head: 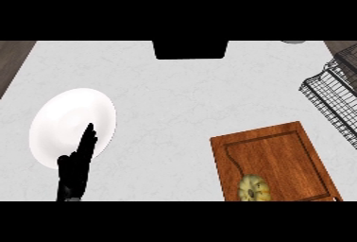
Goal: Pick the pear from the cutting board and place it in the tiered basket
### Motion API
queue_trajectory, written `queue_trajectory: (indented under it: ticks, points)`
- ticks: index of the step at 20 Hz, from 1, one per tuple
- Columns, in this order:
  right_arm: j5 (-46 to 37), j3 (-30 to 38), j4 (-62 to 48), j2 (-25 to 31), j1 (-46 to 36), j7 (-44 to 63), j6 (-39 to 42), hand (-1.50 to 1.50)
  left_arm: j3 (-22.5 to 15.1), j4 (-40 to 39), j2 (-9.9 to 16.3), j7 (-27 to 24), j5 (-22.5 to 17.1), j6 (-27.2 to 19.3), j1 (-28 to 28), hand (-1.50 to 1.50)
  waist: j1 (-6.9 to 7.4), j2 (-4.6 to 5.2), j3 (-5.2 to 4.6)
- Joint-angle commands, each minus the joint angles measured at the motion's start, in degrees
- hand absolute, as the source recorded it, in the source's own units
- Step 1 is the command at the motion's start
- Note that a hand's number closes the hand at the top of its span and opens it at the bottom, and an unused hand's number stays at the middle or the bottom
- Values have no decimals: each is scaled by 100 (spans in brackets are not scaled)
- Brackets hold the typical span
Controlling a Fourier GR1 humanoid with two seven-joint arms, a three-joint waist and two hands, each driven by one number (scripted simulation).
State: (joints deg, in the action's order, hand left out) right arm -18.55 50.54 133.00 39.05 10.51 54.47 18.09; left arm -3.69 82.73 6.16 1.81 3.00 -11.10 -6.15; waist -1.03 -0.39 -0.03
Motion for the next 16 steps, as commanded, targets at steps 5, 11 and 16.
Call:
queue_trajectory:
  ticks: [5,11,16]
  points:
    - [72,-241,-1149,1254,-1232,871,203,150,-227,166,-148,179,210,-72,-22,0,189,52,-3]
    - [-326,-768,-2674,1685,-1944,321,-144,150,-95,-316,-134,-202,179,36,74,0,196,62,-2]
    - [-517,-1337,-3447,1460,-2259,-358,-386,150,-13,-358,-172,84,188,-7,448,0,150,56,2]
